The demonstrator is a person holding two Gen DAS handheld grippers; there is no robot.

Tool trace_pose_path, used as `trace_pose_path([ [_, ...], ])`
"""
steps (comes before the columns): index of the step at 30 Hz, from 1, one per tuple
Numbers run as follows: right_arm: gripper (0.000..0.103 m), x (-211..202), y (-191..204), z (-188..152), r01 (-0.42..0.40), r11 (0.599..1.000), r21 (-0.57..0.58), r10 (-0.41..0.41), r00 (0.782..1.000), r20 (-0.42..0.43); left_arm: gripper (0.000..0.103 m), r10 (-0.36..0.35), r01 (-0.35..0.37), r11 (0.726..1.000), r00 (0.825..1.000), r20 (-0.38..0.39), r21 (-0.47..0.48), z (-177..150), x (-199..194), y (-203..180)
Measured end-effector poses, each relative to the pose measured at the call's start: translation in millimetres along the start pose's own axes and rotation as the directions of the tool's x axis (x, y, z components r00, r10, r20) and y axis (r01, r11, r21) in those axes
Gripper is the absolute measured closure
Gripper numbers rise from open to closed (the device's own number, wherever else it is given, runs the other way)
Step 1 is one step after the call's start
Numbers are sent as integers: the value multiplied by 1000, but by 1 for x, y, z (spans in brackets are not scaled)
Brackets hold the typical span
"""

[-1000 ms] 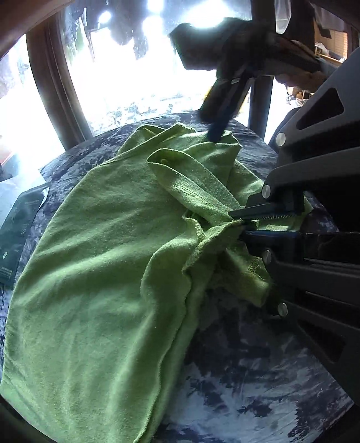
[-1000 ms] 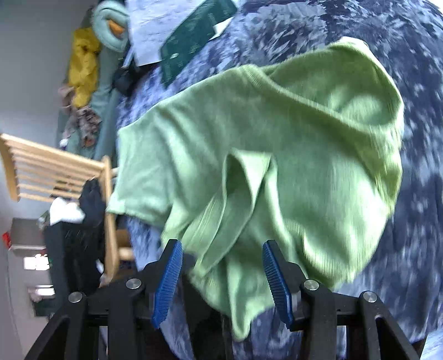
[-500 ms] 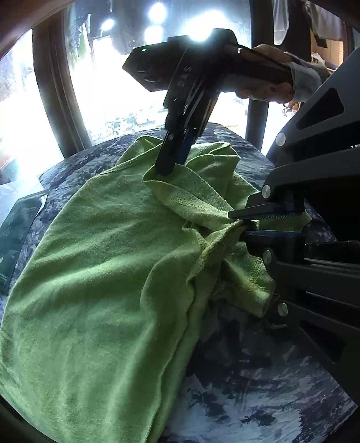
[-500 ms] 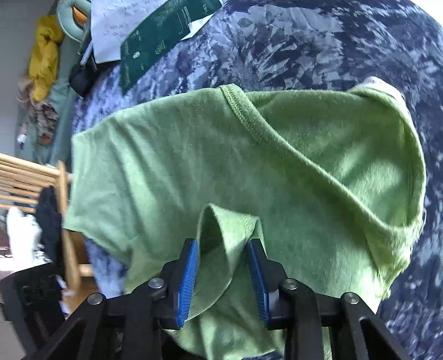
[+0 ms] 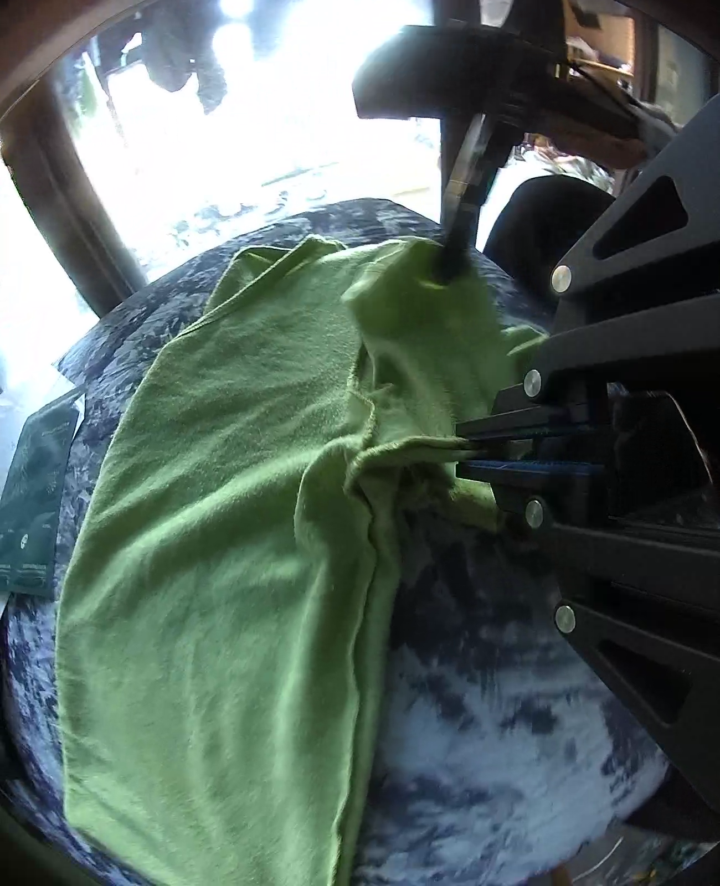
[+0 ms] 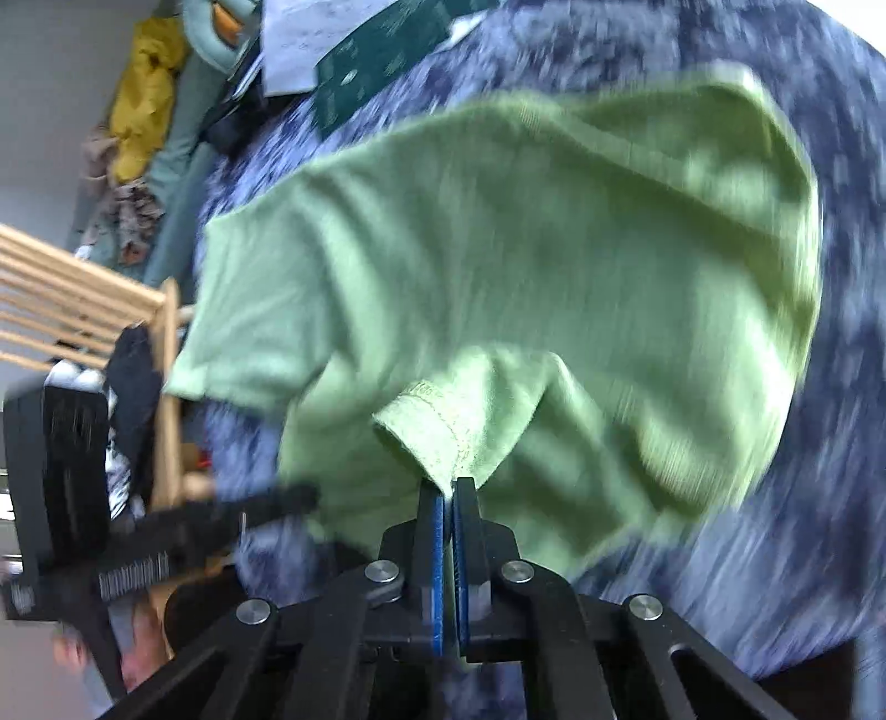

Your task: Fold clothes

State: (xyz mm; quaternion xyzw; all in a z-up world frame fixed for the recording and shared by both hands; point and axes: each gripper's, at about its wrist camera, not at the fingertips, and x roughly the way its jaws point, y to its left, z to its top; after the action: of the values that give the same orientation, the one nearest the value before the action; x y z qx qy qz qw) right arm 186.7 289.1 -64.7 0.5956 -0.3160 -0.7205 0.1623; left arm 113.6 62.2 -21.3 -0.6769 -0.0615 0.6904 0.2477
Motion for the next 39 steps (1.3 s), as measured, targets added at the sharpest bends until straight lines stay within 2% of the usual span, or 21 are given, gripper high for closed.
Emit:
trace_pose_path([
  [4, 100, 19, 3, -41, -26, 999, 28, 27, 998, -55, 96, 33, -31, 998, 999, -38, 46, 1, 2, 2],
  [7, 100, 31, 0, -59, -41, 997, 60, 45, 996, -80, 96, 76, -71, 994, 995, -60, 87, -4, 5, 5],
  [15, 100, 49, -5, -72, -31, 995, 99, 43, 992, -117, 96, 136, -127, 987, 987, -89, 101, -4, 19, 14],
  [18, 92, 45, -9, -72, -24, 993, 114, 38, 992, -120, 92, 144, -134, 986, 984, -103, 99, -5, 22, 15],
  [20, 66, 32, -13, -72, -40, 991, 128, 52, 994, -96, 88, 148, -137, 985, 984, -103, 109, -9, 17, 14],
  [22, 62, 11, -16, -70, -27, 993, 115, 33, 998, -53, 79, 166, -155, 980, 983, -82, 126, -15, 9, 11],
  [23, 62, 0, -18, -69, -20, 994, 108, 23, 999, -32, 70, 182, -172, 975, 981, -64, 137, -18, 4, 9],
  [27, 60, -48, -35, -55, 30, 993, 112, -39, 996, 80, 47, 254, -258, 939, 966, 48, 227, -35, -14, -16],
  [30, 58, -68, -51, -31, 71, 991, 113, -85, 989, 125, 41, 282, -314, 891, 949, 144, 328, -52, -19, -46],
  [32, 56, -66, -65, -9, 52, 990, 128, -64, 993, 96, 41, 299, -370, 846, 926, 232, 385, -66, -16, -69],
  [34, 56, -54, -78, 10, 5, 987, 159, -11, 999, 36, 41, 290, -392, 828, 911, 292, 401, -76, -11, -85],
  [36, 56, -43, -84, 21, 1, 985, 172, 0, 1000, -3, 41, 281, -423, 799, 891, 358, 427, -87, -4, -99],
  [39, 56, -23, -79, 28, -4, 990, 144, 12, 999, -53, 41, 289, -500, 718, 847, 446, 484, -102, 8, -118],
])
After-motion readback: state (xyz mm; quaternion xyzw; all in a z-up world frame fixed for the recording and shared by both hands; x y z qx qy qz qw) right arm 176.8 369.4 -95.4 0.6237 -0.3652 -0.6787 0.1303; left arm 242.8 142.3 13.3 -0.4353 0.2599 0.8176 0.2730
